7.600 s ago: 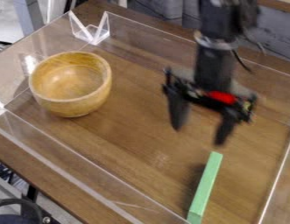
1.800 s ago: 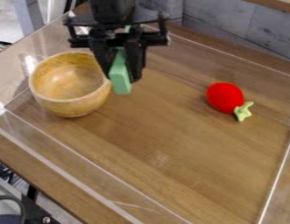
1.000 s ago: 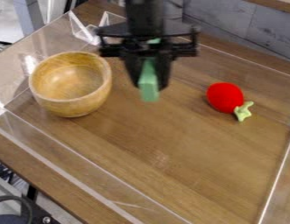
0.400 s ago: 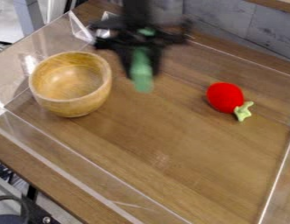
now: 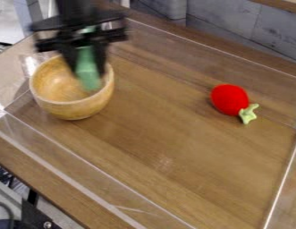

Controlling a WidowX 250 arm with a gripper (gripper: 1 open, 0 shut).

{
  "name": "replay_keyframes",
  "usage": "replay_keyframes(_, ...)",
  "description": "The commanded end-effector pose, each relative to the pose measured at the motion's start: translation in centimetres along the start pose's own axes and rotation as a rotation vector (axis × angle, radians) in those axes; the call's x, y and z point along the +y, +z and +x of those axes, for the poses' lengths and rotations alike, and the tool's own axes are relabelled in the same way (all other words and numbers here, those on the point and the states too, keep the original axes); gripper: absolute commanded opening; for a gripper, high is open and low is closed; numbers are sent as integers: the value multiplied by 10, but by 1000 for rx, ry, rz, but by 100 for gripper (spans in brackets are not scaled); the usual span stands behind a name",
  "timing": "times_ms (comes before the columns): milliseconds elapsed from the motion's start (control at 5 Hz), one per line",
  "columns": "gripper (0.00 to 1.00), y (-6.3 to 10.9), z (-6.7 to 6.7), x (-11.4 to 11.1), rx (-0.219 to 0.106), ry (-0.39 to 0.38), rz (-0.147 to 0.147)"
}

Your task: Put the green stick in the brown bowl

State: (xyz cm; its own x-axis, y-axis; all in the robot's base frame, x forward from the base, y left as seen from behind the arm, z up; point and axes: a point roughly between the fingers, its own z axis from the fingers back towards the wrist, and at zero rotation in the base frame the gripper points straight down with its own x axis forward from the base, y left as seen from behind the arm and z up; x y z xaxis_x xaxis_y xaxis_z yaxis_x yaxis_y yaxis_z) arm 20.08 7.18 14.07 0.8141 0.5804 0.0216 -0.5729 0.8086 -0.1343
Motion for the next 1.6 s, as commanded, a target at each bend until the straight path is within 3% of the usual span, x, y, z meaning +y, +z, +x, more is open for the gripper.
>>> replay_keyframes(0, 0, 2, 12, 19, -39, -8, -11)
replay_keyframes(600, 0, -22, 43, 21, -52, -65, -6)
replay_keyframes(1400, 0, -33, 70, 24, -54, -75, -16)
